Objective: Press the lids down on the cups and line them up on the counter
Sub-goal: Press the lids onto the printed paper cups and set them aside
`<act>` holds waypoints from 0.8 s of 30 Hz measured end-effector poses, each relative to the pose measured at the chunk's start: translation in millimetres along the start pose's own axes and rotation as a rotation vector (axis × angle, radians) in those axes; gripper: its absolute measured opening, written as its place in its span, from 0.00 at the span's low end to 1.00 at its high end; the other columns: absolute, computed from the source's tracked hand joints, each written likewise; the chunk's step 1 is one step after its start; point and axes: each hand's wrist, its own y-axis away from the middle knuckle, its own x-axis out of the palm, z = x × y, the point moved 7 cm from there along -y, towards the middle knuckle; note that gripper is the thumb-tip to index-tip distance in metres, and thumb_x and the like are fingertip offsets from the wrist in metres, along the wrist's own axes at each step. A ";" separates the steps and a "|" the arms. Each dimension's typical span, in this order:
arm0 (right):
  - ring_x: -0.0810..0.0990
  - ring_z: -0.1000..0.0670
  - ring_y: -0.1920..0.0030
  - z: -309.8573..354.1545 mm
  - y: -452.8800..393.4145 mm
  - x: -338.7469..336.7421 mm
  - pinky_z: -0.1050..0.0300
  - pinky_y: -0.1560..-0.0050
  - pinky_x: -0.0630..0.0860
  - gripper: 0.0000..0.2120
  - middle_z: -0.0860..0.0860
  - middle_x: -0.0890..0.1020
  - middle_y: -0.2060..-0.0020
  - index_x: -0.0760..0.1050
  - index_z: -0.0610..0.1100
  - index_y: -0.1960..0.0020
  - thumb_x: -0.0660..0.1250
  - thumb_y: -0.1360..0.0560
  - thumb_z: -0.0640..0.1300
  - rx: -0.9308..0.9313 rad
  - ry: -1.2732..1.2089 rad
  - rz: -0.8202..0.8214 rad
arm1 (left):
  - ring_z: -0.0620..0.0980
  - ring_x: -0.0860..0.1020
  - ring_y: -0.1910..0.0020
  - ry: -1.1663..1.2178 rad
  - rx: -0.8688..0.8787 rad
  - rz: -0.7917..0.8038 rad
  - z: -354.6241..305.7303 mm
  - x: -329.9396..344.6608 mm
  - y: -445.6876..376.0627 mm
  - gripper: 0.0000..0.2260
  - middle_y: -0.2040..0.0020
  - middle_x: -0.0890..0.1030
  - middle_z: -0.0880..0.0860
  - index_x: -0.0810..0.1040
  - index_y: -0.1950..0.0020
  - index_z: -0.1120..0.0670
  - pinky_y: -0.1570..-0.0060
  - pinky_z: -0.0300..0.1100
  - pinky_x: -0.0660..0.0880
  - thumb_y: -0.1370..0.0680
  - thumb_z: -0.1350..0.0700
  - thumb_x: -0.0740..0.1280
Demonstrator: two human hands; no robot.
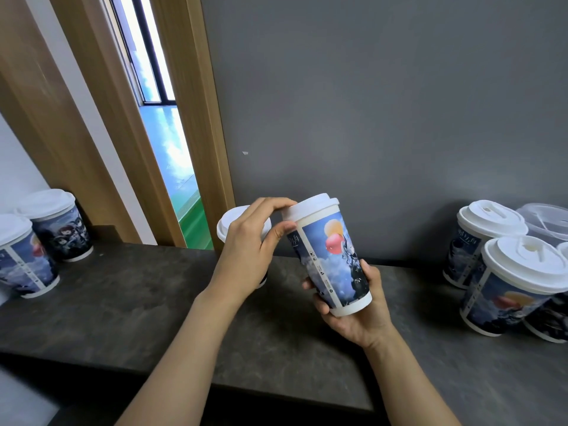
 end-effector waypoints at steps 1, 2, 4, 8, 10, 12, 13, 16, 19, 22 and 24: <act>0.82 0.46 0.52 -0.8 -0.5 3.2 0.60 0.64 0.71 0.30 0.41 0.83 0.44 0.78 0.43 0.34 0.65 0.26 0.64 0.014 -0.062 0.041 | 0.31 0.73 0.47 -0.018 -0.002 -0.004 -0.2 0.2 -0.3 0.15 0.46 0.77 0.43 0.77 0.40 0.53 0.49 0.19 0.66 0.22 0.48 0.61; 0.82 0.44 0.50 -1.5 -0.8 5.7 0.59 0.60 0.75 0.30 0.39 0.82 0.43 0.77 0.41 0.33 0.65 0.24 0.62 0.024 -0.129 0.077 | 0.34 0.73 0.48 -0.035 -0.003 -0.012 -0.6 0.2 0.0 0.14 0.47 0.76 0.44 0.77 0.40 0.54 0.50 0.19 0.66 0.21 0.49 0.61; 0.83 0.44 0.53 -4.6 -0.7 3.0 0.58 0.59 0.78 0.29 0.40 0.83 0.45 0.80 0.42 0.36 0.69 0.27 0.62 0.052 -0.113 0.027 | 0.40 0.73 0.49 -0.068 -0.006 -0.045 -0.6 -1.2 1.8 0.12 0.47 0.77 0.46 0.77 0.41 0.54 0.52 0.22 0.67 0.20 0.51 0.61; 0.82 0.43 0.56 -4.6 -0.5 -6.9 0.56 0.68 0.76 0.36 0.42 0.82 0.51 0.79 0.41 0.38 0.81 0.38 0.59 -0.015 0.109 -0.154 | 0.45 0.75 0.47 -0.158 -0.027 -0.073 0.7 -5.2 4.2 0.13 0.46 0.76 0.49 0.77 0.39 0.55 0.53 0.35 0.74 0.19 0.50 0.61; 0.81 0.42 0.54 -0.8 -1.6 -9.6 0.54 0.64 0.77 0.43 0.40 0.80 0.48 0.72 0.39 0.33 0.82 0.40 0.56 -0.071 0.228 -0.226 | 0.47 0.76 0.46 -0.173 -0.036 -0.062 0.0 -5.4 4.5 0.16 0.45 0.77 0.50 0.78 0.39 0.55 0.52 0.40 0.76 0.20 0.48 0.61; 0.81 0.42 0.54 3.2 -1.7 -12.2 0.53 0.63 0.78 0.45 0.40 0.80 0.46 0.70 0.40 0.30 0.82 0.41 0.56 -0.116 0.321 -0.283 | 0.46 0.76 0.44 -0.162 -0.054 -0.046 0.1 -5.0 4.0 0.18 0.44 0.78 0.51 0.78 0.37 0.54 0.52 0.39 0.76 0.22 0.46 0.61; 0.81 0.43 0.54 4.8 -1.2 -12.4 0.53 0.63 0.78 0.44 0.40 0.80 0.46 0.70 0.40 0.31 0.82 0.41 0.56 -0.132 0.338 -0.289 | 0.45 0.76 0.44 -0.142 -0.063 -0.036 1.1 -4.6 3.4 0.18 0.43 0.78 0.50 0.77 0.37 0.54 0.52 0.37 0.76 0.22 0.46 0.62; 0.81 0.44 0.57 5.4 0.2 -9.7 0.56 0.67 0.76 0.38 0.40 0.80 0.50 0.74 0.39 0.36 0.80 0.39 0.56 -0.145 0.249 -0.243 | 0.37 0.73 0.42 -0.038 -0.059 0.046 4.5 -1.1 0.0 0.18 0.41 0.78 0.46 0.76 0.33 0.50 0.49 0.25 0.71 0.22 0.49 0.65; 0.81 0.45 0.60 4.3 1.1 -6.4 0.58 0.71 0.75 0.31 0.41 0.81 0.53 0.81 0.41 0.42 0.81 0.40 0.55 -0.118 0.108 -0.198 | 0.28 0.70 0.42 0.056 -0.080 0.134 8.7 -0.2 -1.1 0.20 0.39 0.76 0.43 0.73 0.29 0.47 0.49 0.20 0.67 0.22 0.48 0.63; 0.81 0.45 0.60 2.9 1.3 -2.4 0.59 0.73 0.76 0.29 0.41 0.81 0.52 0.82 0.43 0.43 0.81 0.39 0.55 -0.092 0.073 -0.161 | 0.36 0.72 0.41 0.078 -0.094 0.129 12.0 -2.8 -0.5 0.21 0.37 0.78 0.46 0.74 0.30 0.46 0.52 0.22 0.70 0.23 0.46 0.62; 0.81 0.45 0.60 2.6 2.0 -2.0 0.59 0.73 0.76 0.30 0.40 0.80 0.52 0.81 0.42 0.42 0.81 0.40 0.54 -0.087 0.063 -0.155 | 0.40 0.73 0.40 0.082 -0.099 0.127 11.5 -2.2 -0.5 0.21 0.37 0.79 0.48 0.74 0.31 0.47 0.55 0.22 0.70 0.23 0.46 0.61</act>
